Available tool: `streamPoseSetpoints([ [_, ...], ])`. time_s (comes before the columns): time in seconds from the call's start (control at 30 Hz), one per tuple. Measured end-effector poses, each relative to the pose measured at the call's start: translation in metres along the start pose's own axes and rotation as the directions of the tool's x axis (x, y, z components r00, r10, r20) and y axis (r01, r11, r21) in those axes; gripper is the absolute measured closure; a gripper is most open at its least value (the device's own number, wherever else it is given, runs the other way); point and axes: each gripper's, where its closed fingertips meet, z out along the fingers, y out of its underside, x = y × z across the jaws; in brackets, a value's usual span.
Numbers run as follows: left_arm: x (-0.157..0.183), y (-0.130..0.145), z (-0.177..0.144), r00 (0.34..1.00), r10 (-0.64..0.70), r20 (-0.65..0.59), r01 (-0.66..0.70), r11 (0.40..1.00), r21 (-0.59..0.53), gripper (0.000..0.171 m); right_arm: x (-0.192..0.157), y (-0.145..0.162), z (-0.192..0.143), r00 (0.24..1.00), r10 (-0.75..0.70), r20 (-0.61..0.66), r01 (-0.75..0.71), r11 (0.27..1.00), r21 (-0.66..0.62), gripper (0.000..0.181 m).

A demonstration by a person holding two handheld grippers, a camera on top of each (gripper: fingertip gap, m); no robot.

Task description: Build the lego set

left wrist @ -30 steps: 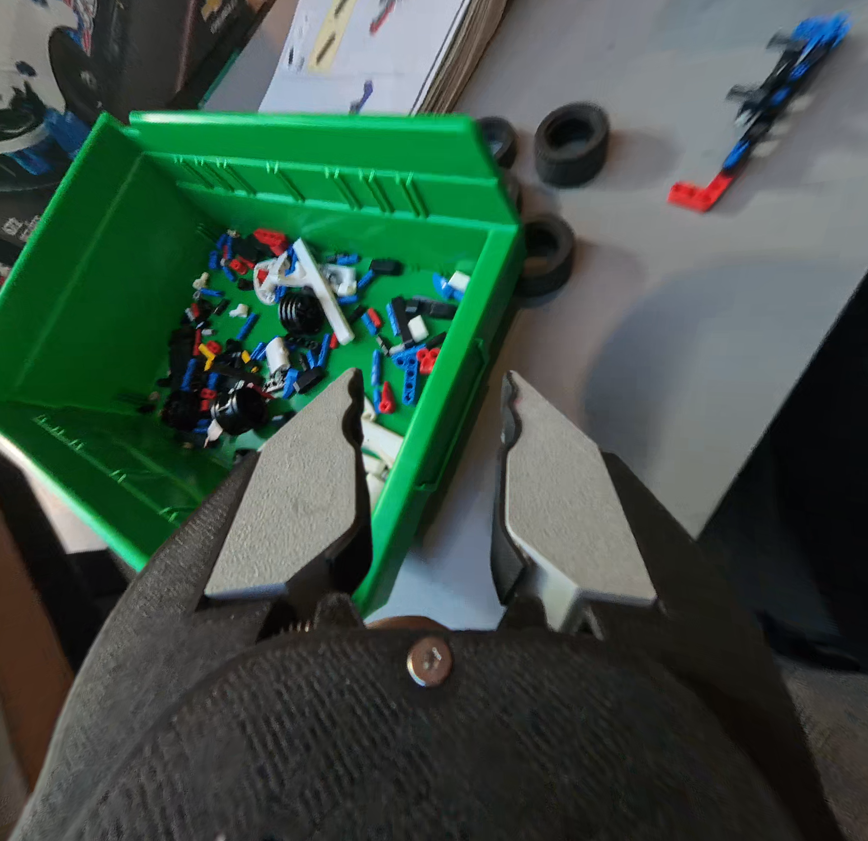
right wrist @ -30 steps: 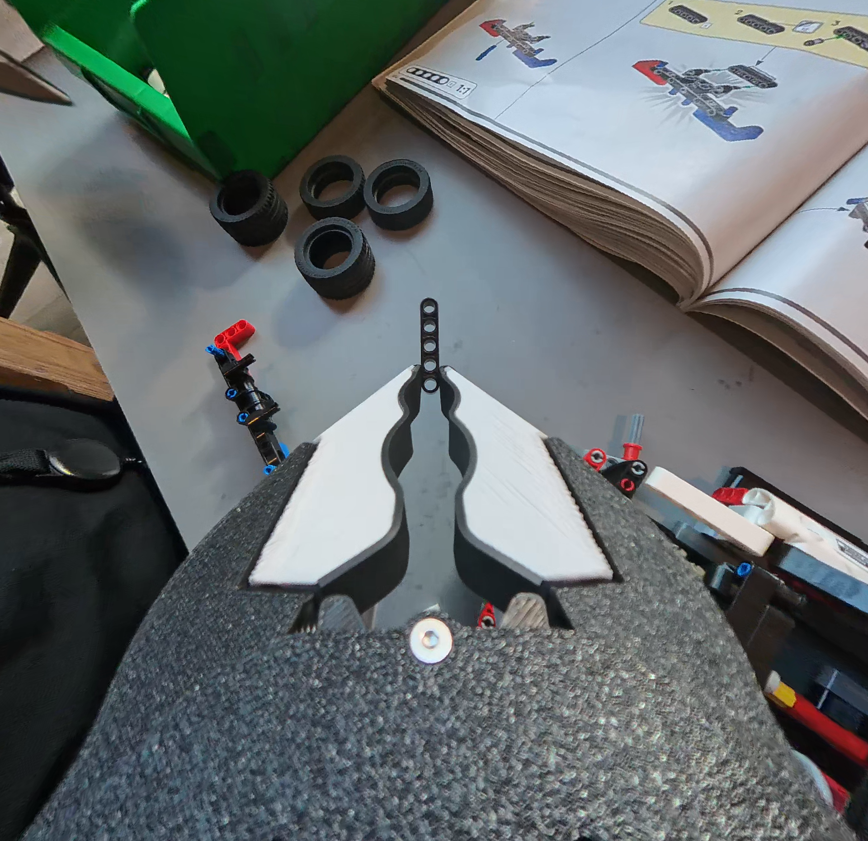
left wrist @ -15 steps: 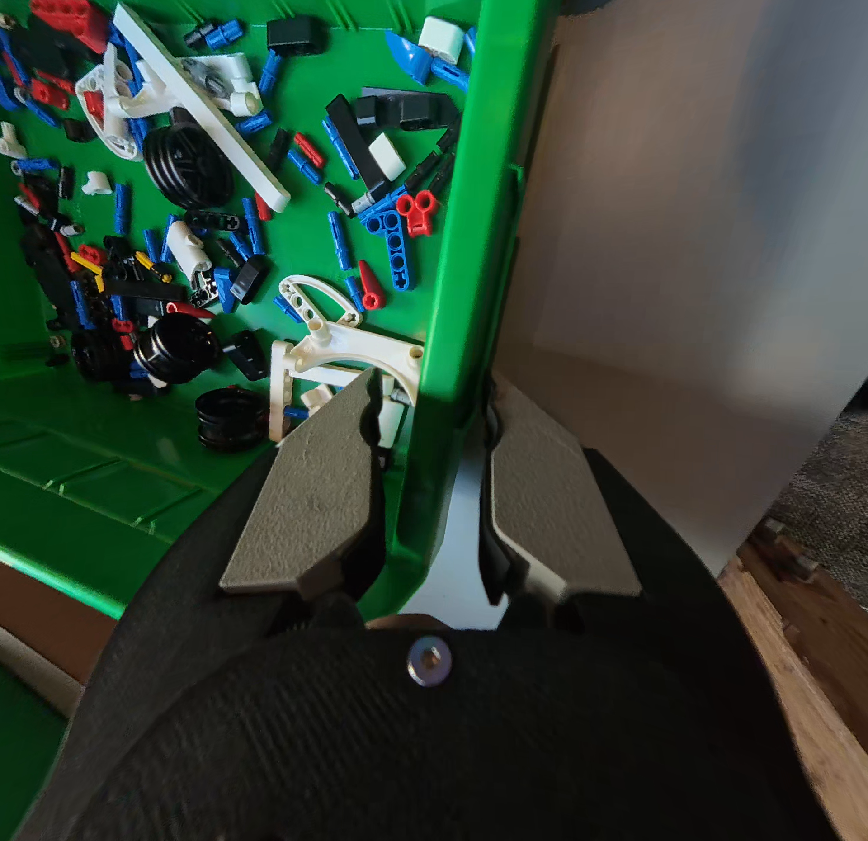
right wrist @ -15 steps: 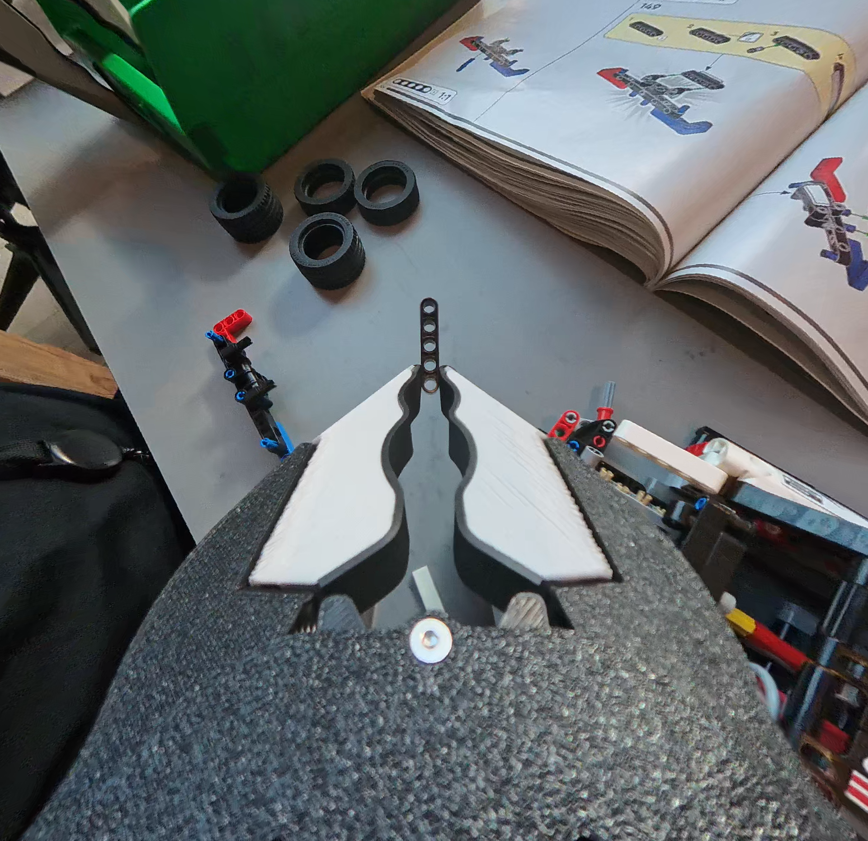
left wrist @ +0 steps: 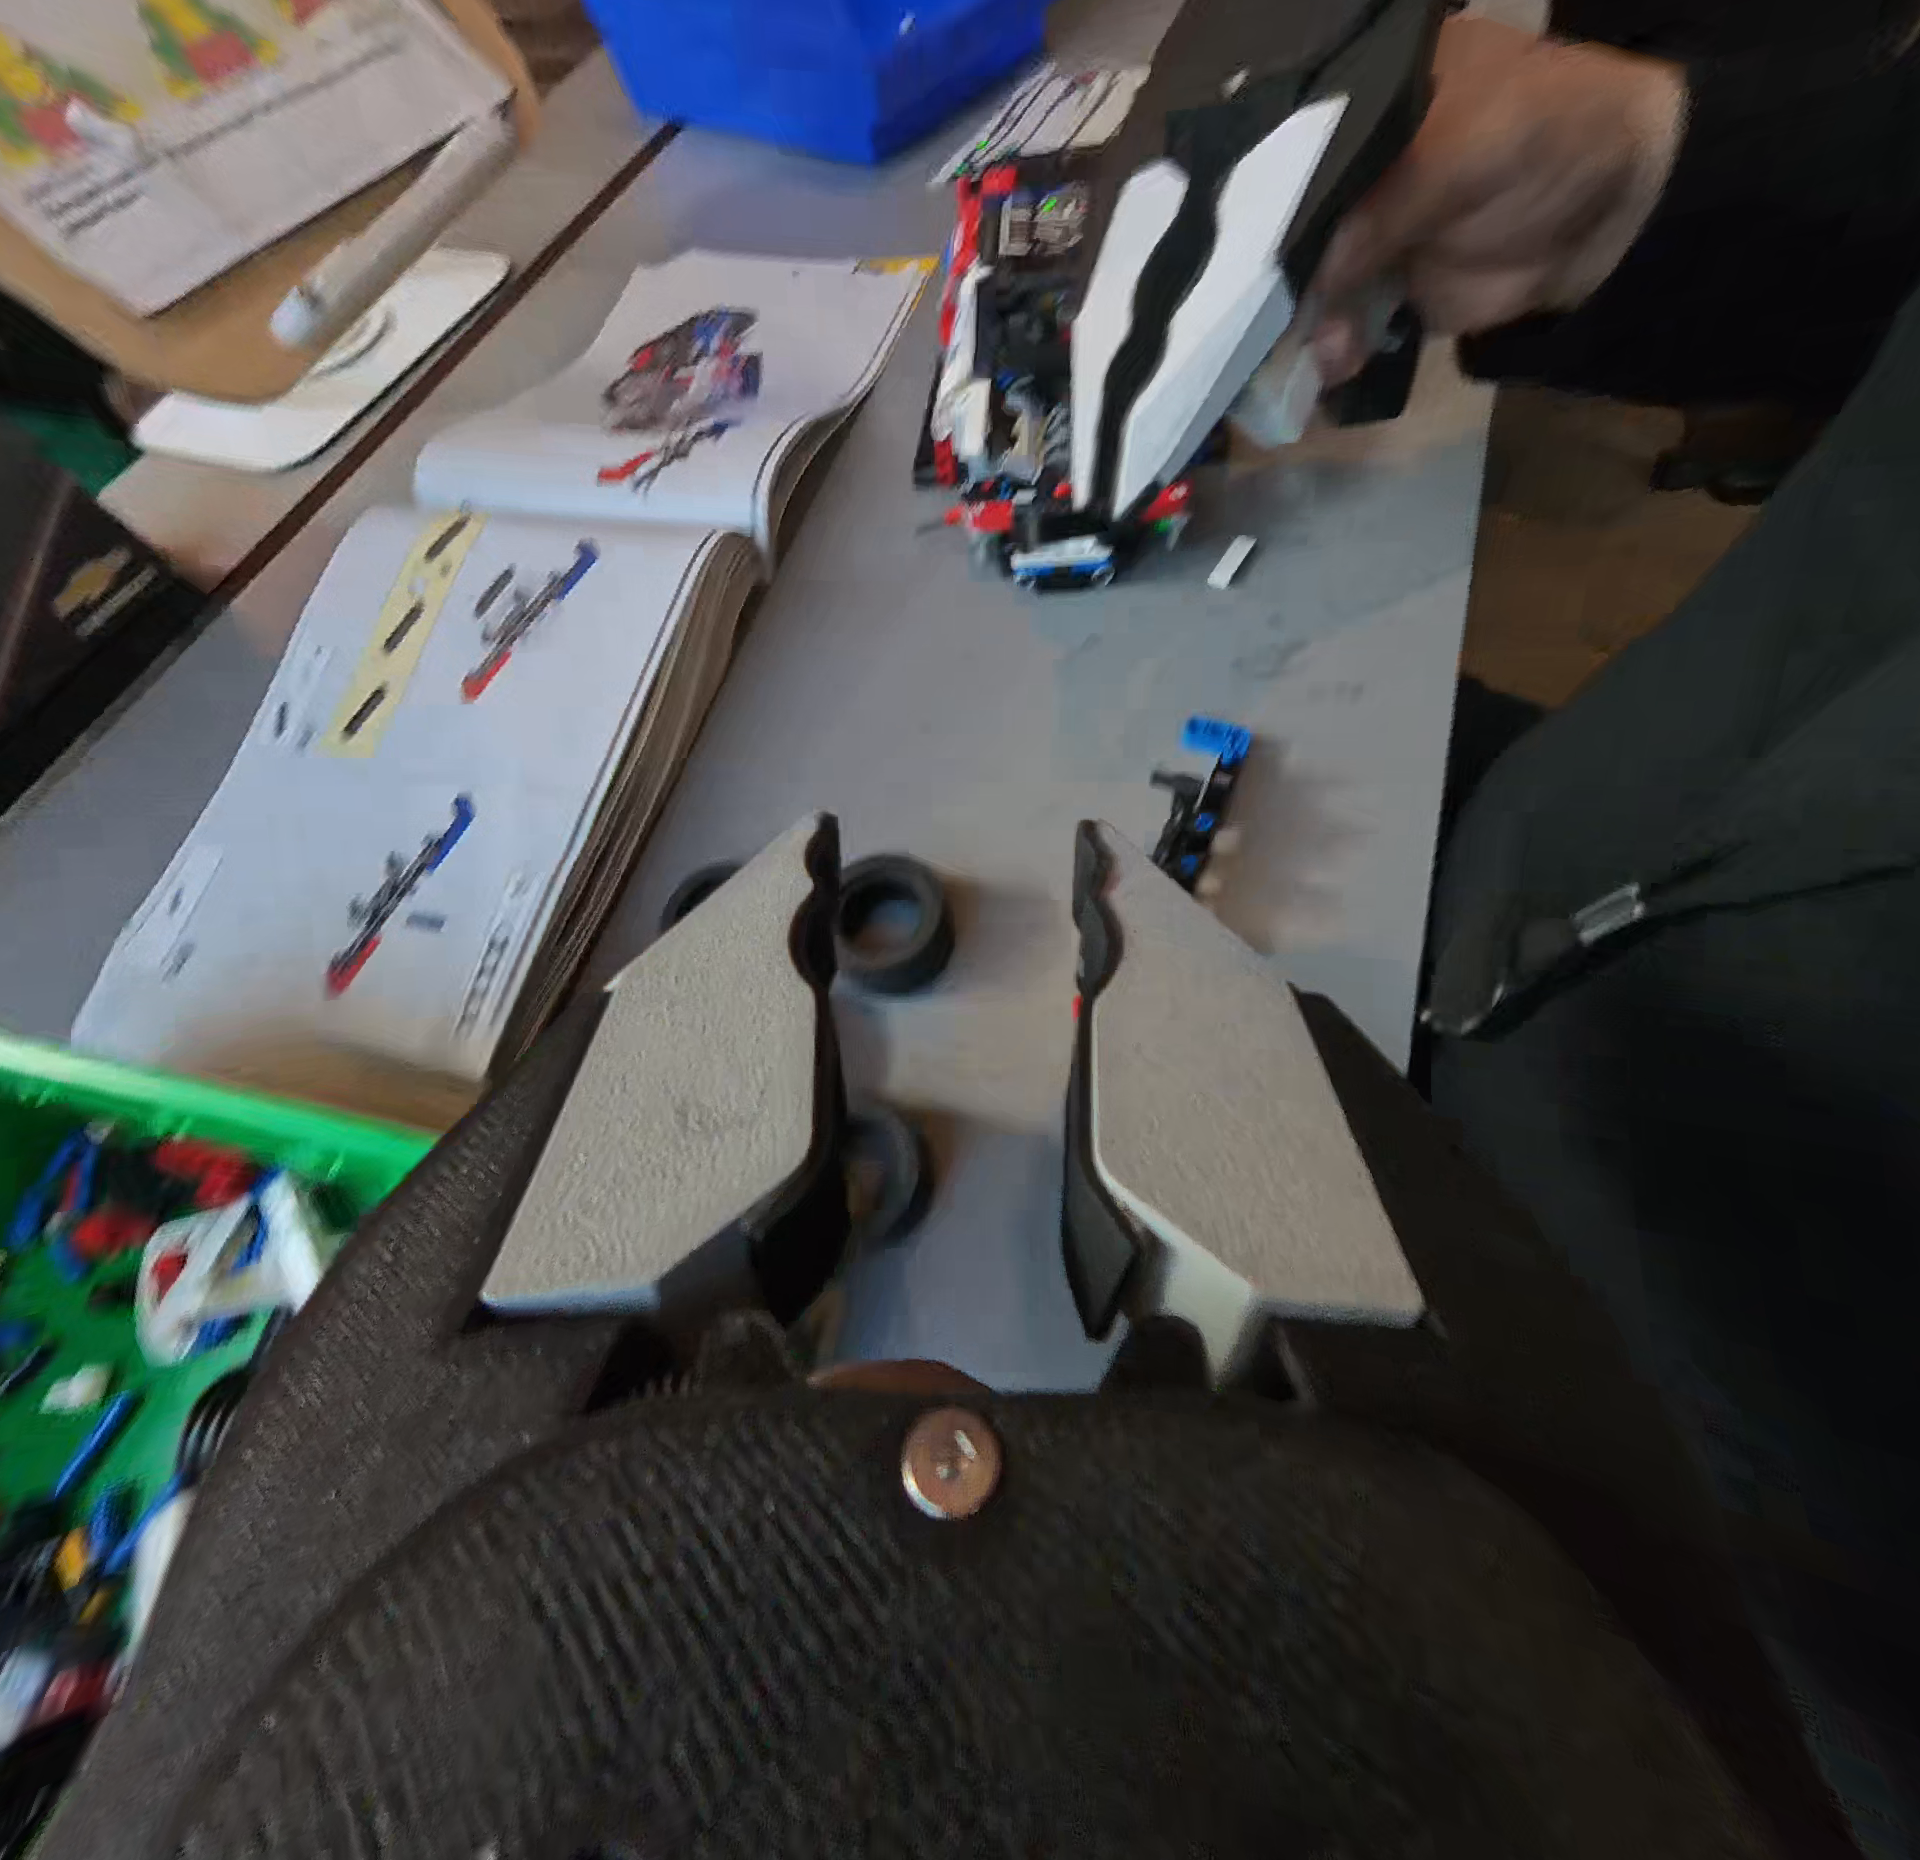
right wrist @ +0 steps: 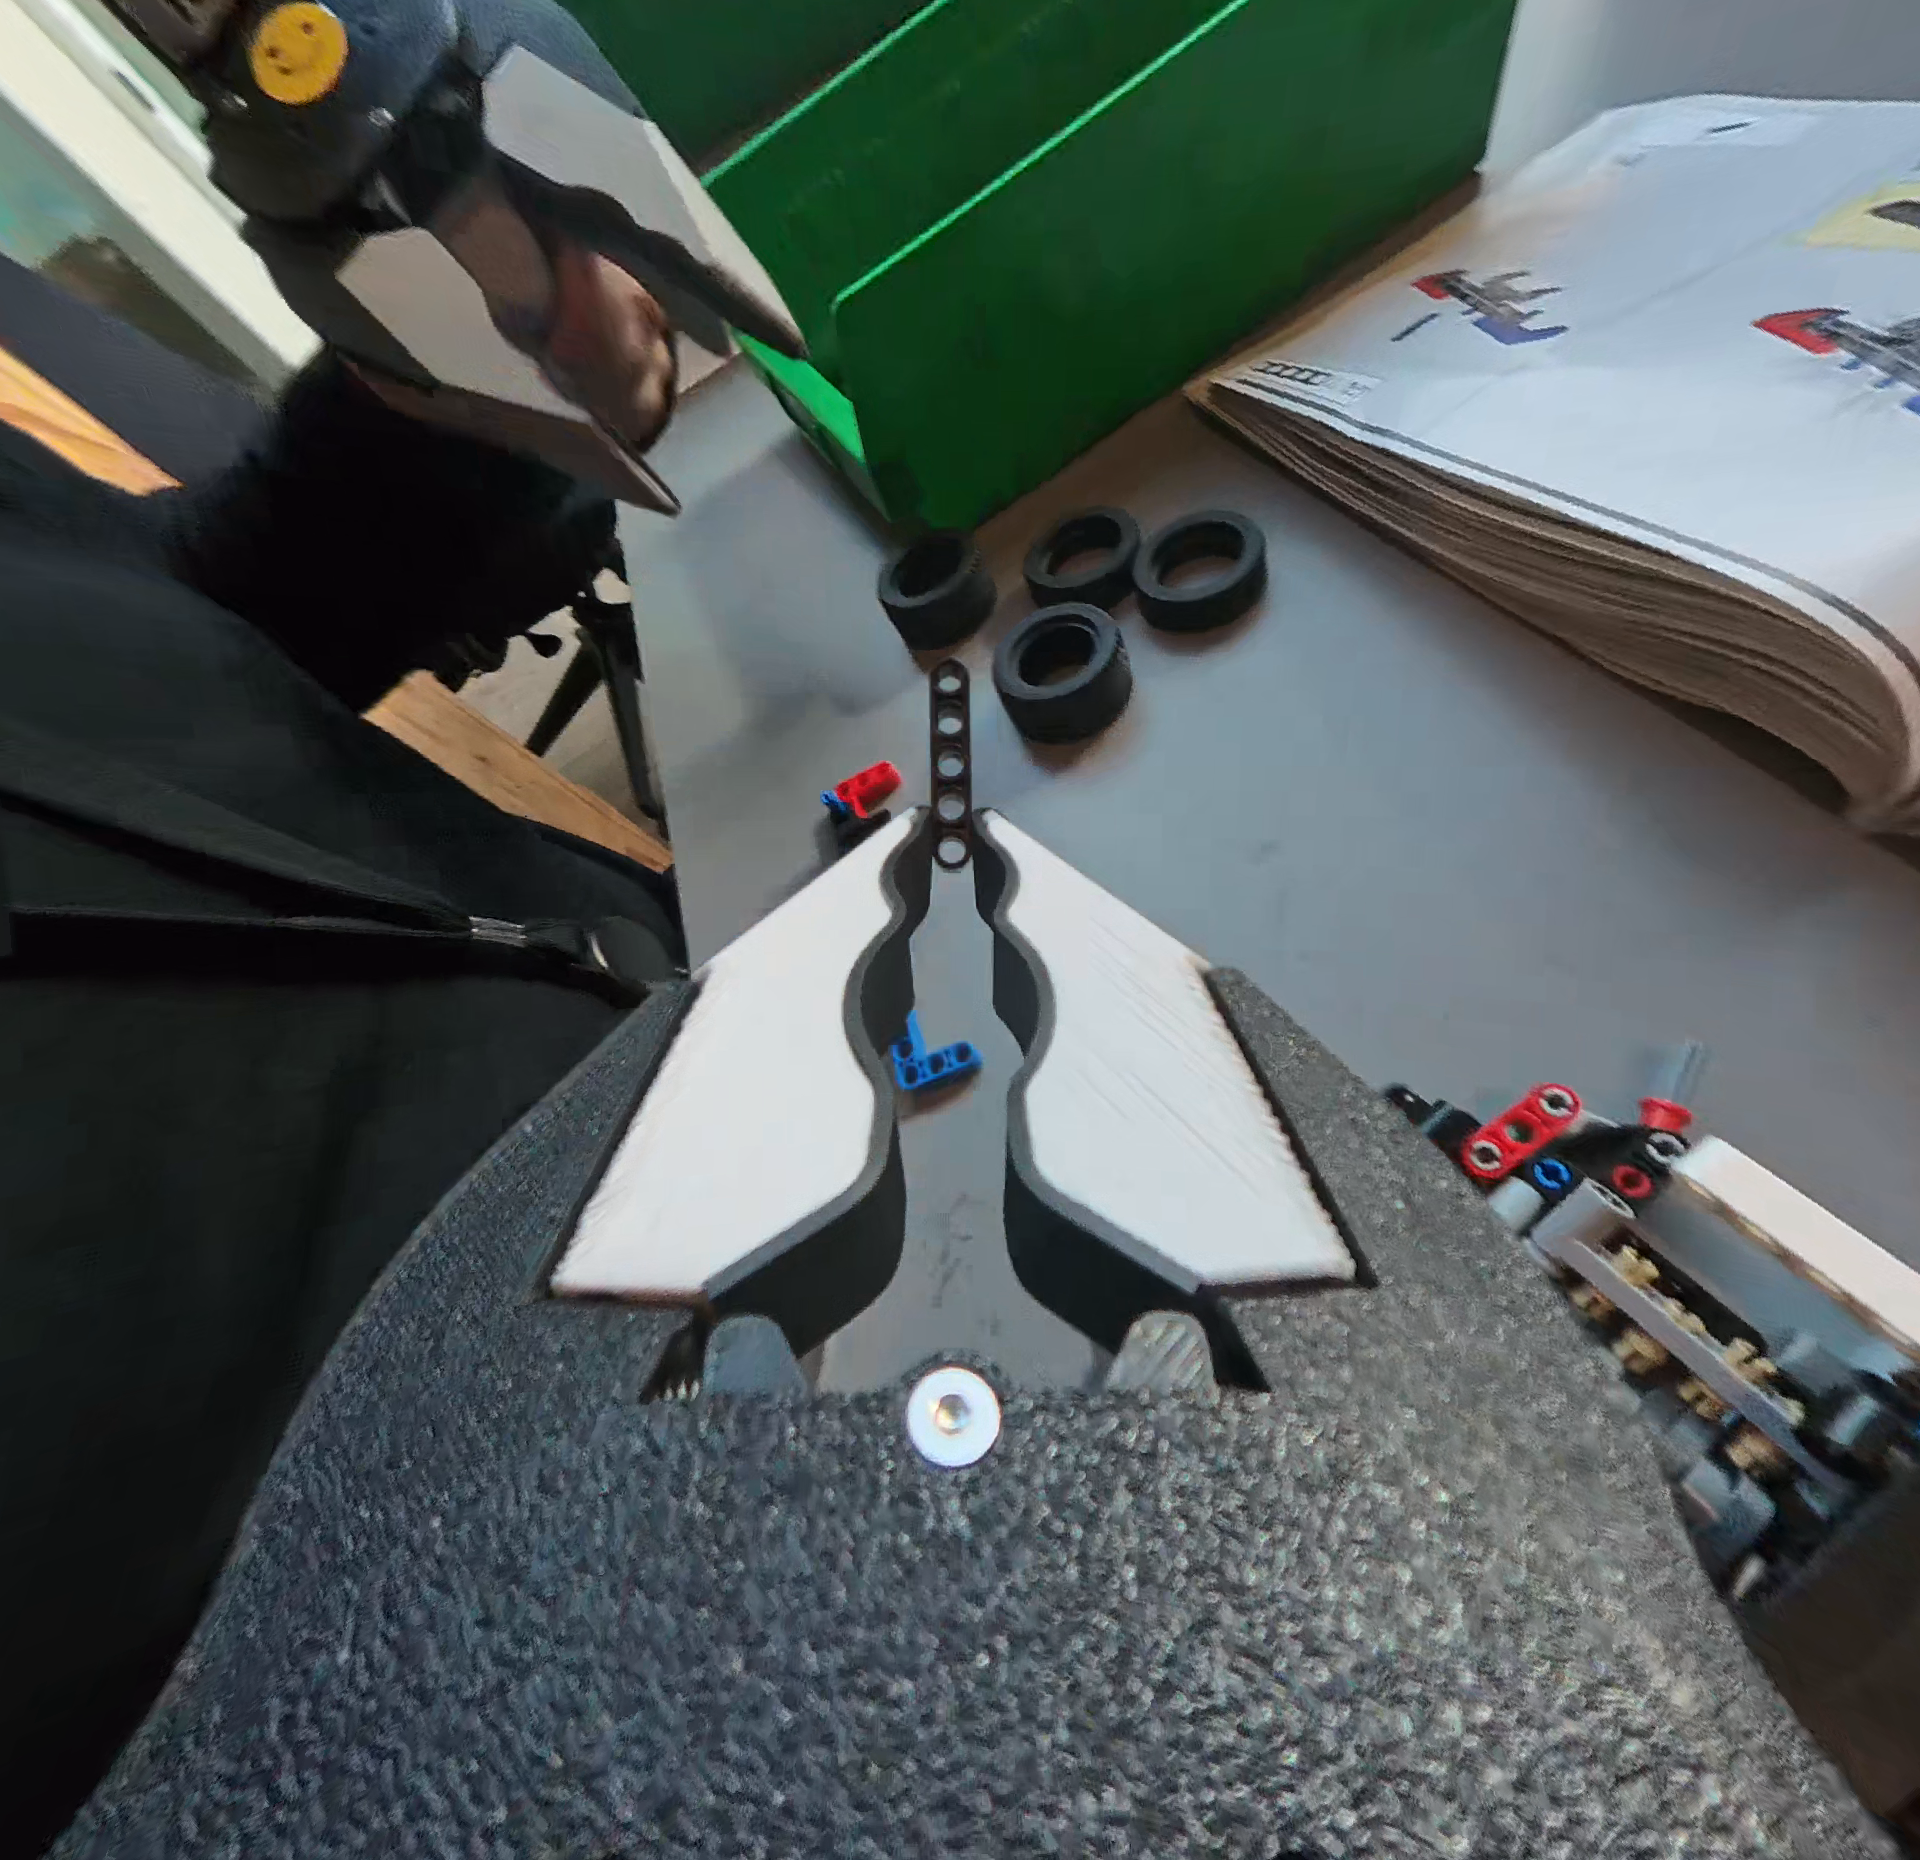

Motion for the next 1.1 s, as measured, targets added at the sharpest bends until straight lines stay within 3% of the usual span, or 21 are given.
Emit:
streamPoseSetpoints([
  [0.13, 0.019, -0.009, 0.050, 0.983, 0.172, -0.067, -0.176, 0.984, -0.042, 0.130, -0.006, -0.007, -0.006, 0.996, 0.025, 0.087, -0.024, 1.000, -0.007, 0.174],
  [0.3, 0.021, -0.014, 0.084, 0.923, 0.373, -0.092, -0.381, 0.921, -0.082, 0.134, -0.009, -0.004, -0.010, 0.975, 0.111, 0.194, -0.101, 0.993, -0.060, 0.174],
  [0.5, 0.025, -0.014, 0.096, 0.852, 0.505, -0.136, -0.518, 0.851, -0.087, 0.133, -0.011, 0.003, -0.004, 0.935, 0.204, 0.290, -0.177, 0.977, -0.117, 0.174],
  [0.73, 0.034, -0.003, 0.095, 0.843, 0.510, -0.174, -0.528, 0.846, -0.076, 0.151, -0.017, 0.007, 0.005, 0.921, 0.229, 0.316, -0.184, 0.969, -0.166, 0.174],
  [0.83, 0.030, 0.001, 0.095, 0.851, 0.509, -0.133, -0.522, 0.848, -0.094, 0.168, -0.016, 0.009, 0.010, 0.936, 0.209, 0.285, -0.162, 0.970, -0.180, 0.175],
  [0.97, 0.021, 0.019, 0.094, 0.911, 0.398, -0.106, -0.411, 0.894, -0.178, 0.142, 0.013, 0.021, 0.017, 0.995, 0.084, 0.052, -0.070, 0.971, -0.229, 0.174],
  [1.1, 0.019, 0.038, 0.087, 0.974, 0.209, -0.090, -0.224, 0.945, -0.236, 0.140, 0.035, 0.035, 0.025, 0.984, -0.109, -0.141, 0.057, 0.943, -0.327, 0.174],
])
